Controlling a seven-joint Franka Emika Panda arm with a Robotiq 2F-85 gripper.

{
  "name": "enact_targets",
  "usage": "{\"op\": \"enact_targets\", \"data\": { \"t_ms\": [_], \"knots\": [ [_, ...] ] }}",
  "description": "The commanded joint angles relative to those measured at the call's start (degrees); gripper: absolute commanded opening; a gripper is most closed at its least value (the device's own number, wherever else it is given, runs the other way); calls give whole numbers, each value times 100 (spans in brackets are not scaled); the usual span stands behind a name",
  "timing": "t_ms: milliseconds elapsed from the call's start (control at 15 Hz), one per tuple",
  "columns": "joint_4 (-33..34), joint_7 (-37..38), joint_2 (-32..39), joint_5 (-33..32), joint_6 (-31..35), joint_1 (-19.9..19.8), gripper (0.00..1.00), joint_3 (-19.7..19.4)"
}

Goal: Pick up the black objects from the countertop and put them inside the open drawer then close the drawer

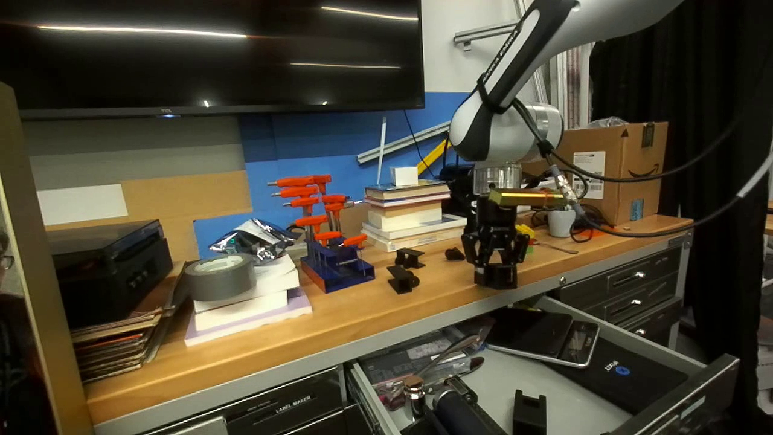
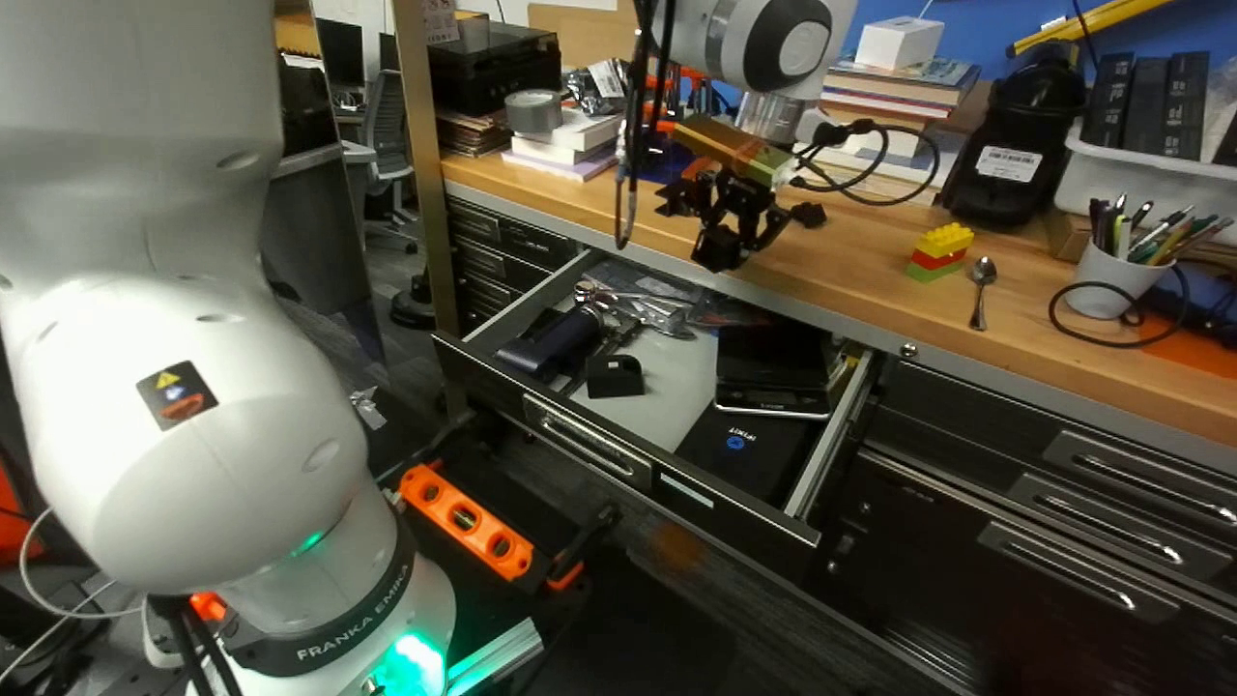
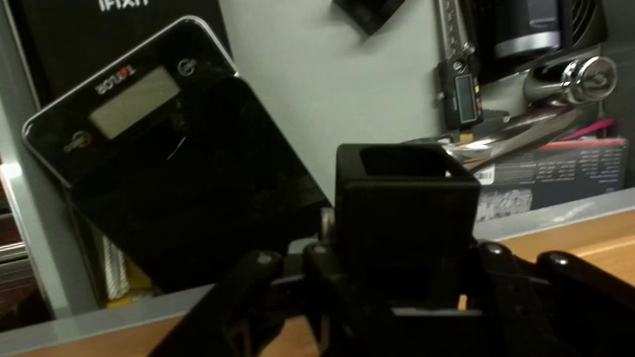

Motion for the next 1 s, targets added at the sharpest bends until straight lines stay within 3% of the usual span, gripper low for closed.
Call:
{"op": "enact_targets", "data": {
  "t_ms": [0, 267, 533, 933],
  "knots": [
    [-1420, 336, -984, 179, 796, 281, 28, 123],
    [-2448, 549, -1320, 477, 1885, 516, 28, 293],
    [-3054, 661, -1066, 754, 2897, 621, 28, 392],
    [-2890, -20, -305, 1587, 3437, 429, 28, 678]
  ]
}}
